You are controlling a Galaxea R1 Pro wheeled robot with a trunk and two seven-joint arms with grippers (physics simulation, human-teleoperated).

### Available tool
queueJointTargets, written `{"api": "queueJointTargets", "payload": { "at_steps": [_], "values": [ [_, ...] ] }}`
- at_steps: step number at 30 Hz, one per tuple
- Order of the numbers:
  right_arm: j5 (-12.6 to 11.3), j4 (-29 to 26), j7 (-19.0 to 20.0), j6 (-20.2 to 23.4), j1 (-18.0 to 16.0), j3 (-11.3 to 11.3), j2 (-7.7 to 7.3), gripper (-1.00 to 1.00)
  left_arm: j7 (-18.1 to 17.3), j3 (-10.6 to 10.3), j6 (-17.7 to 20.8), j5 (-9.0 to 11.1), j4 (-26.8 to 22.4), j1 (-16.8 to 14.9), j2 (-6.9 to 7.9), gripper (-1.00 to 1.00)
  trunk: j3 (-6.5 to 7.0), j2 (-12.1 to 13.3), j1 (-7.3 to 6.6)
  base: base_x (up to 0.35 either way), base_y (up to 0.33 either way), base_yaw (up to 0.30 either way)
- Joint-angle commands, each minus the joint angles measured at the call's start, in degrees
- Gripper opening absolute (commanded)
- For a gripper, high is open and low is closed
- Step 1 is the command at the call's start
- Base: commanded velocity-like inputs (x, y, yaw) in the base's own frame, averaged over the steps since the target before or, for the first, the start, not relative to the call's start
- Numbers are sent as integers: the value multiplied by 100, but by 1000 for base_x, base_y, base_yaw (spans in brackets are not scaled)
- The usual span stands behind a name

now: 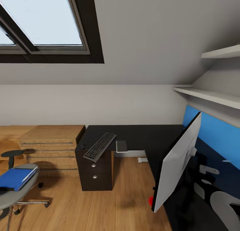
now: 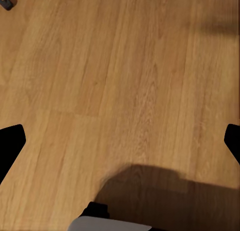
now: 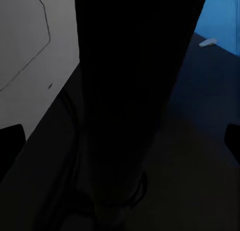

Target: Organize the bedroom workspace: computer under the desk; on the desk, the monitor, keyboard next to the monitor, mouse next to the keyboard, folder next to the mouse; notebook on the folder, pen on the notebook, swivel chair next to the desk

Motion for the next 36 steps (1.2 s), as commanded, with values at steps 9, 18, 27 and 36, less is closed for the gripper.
{"api": "queueJointTargets", "payload": {
  "at_steps": [9, 18, 27, 36],
  "values": [
    [-13, 4, 15, -31, -6, -42, 1, 100, 37, -49, -33, 53, 2, -6, 4, 100, -5, -7, 1, 0, 0, -19],
    [-13, 4, 14, -31, -5, -44, 1, 100, 37, -49, -34, 53, 2, -6, 4, 100, -5, -7, 1, 82, 0, -1],
    [-13, 4, 15, -35, -6, -44, 1, 100, 37, -49, -33, 53, 2, -6, 6, 100, -5, -7, 1, 81, 0, 0],
    [-13, 4, 12, -33, -6, -44, 1, 100, 37, -50, -34, 53, 2, -6, 9, 100, -5, -7, 1, 8, 0, 0]
  ]
}}
